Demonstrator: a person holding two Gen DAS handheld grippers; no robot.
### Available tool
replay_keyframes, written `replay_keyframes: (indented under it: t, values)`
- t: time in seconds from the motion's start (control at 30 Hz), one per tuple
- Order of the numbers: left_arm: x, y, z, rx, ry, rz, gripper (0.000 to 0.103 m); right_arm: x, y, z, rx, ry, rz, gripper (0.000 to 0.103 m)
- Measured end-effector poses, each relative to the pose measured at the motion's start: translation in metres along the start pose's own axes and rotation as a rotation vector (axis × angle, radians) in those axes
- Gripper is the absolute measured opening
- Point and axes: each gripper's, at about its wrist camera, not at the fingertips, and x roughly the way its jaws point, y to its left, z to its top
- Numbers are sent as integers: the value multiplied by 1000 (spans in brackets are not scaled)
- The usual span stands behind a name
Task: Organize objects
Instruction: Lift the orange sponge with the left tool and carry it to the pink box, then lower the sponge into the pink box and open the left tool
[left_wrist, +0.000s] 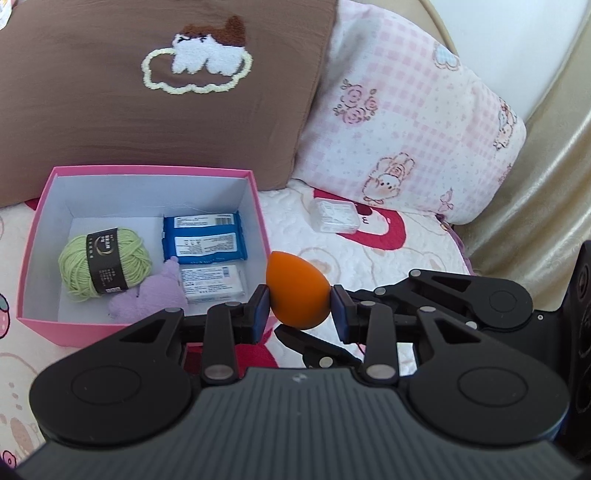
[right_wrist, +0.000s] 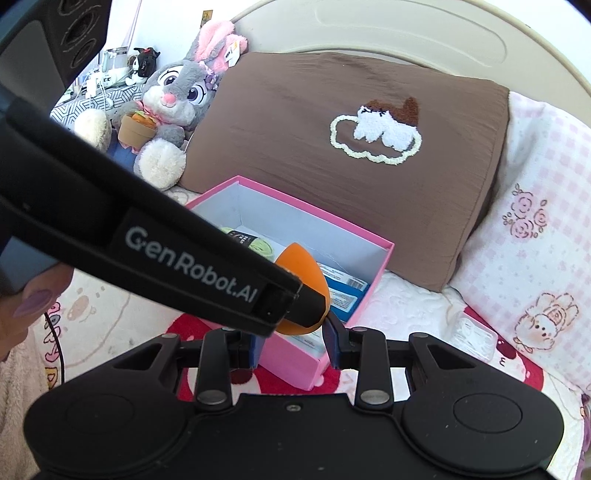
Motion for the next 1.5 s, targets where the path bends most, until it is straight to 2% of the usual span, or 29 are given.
replay_keyframes:
  t: [0.2,0.37,0.53,0.73,0.9,0.97,1.2,1.3,1.5]
  values:
    - [17,17,10,-20,4,45,34,31,4,12,4,26,-1,38]
    - [37,48,13,-46,65,17,34,61,-3,14,65,88,81,38]
    - [52,81,12,-130,99,3,34,89,-4,14,102,109,154,38]
    - [68,105,22,-147,91,38,34,128,-4,27,99,119,192,38]
    - [91,124,28,-148,93,45,34,165,-17,35,188,174,225,38]
    - [98,126,25,-117,87,58,34,177,-20,35,223,200,248,38]
    - [110,139,21,-128,86,59,34,190,-21,22,267,203,273,38]
    - [113,148,20,-173,85,44,34,195,-23,22,273,212,280,38]
    - [118,161,16,-231,52,9,35,198,-20,24,244,214,241,39]
